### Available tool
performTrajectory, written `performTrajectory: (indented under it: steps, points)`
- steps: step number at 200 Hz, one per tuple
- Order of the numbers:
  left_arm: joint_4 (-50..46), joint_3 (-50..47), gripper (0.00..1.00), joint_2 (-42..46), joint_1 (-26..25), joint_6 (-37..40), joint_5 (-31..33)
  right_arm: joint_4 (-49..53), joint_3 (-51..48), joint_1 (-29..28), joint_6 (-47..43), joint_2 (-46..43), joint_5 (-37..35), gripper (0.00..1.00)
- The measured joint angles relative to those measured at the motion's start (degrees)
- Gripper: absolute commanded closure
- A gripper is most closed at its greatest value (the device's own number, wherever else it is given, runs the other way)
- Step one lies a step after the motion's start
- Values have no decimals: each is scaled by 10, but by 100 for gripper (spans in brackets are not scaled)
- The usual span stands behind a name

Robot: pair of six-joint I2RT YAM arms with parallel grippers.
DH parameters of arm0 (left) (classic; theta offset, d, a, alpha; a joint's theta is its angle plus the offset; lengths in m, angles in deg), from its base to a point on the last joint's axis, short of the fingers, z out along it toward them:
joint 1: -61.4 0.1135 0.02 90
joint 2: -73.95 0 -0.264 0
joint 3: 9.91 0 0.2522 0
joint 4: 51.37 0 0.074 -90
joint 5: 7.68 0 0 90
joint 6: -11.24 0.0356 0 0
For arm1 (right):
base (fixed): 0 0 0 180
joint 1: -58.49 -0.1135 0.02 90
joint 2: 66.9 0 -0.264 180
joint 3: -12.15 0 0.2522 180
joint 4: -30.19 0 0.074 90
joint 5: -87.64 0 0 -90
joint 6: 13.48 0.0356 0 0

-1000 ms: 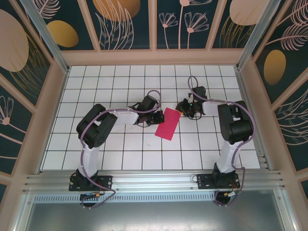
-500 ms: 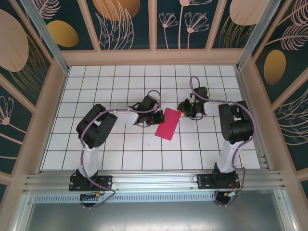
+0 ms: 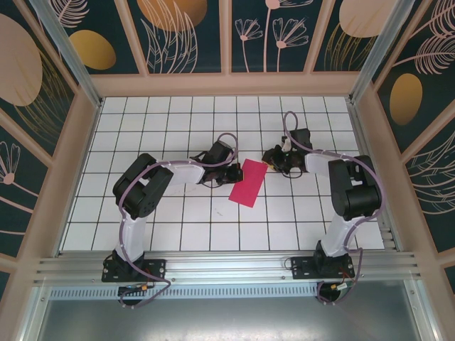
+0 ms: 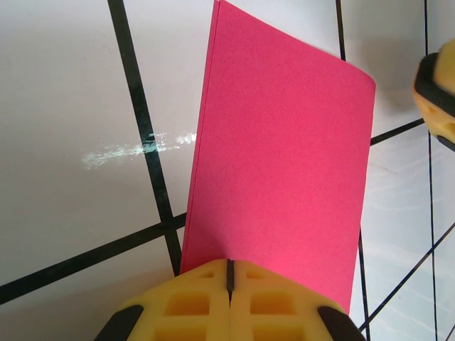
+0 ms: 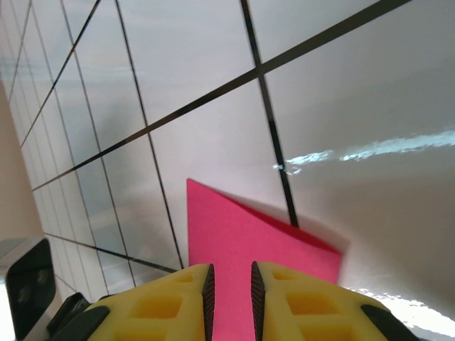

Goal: Fold a paper plane with a square sheet of paper (pick it up from the middle)
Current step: Fold the square sheet of paper in half at the center of the table.

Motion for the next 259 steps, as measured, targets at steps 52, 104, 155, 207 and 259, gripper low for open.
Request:
performTrajectory:
  steps: [52,104,155,207,259]
  points:
    - [0,0,98,0,0,0,0,-9,-20,1,0,27,-5,76]
    - [0,0,98,0,0,0,0,-1,-36,-10,0,-10,-9,76]
    - [0,0,98,0,0,0,0,-12,-80,-27,5,-34,-7,76]
    - [0,0,98,0,0,1,0,-12,-90,-37,9,-36,-15,76]
    - [0,0,98,0,0,4,0,-14,-113,-85,26,-55,-18,76]
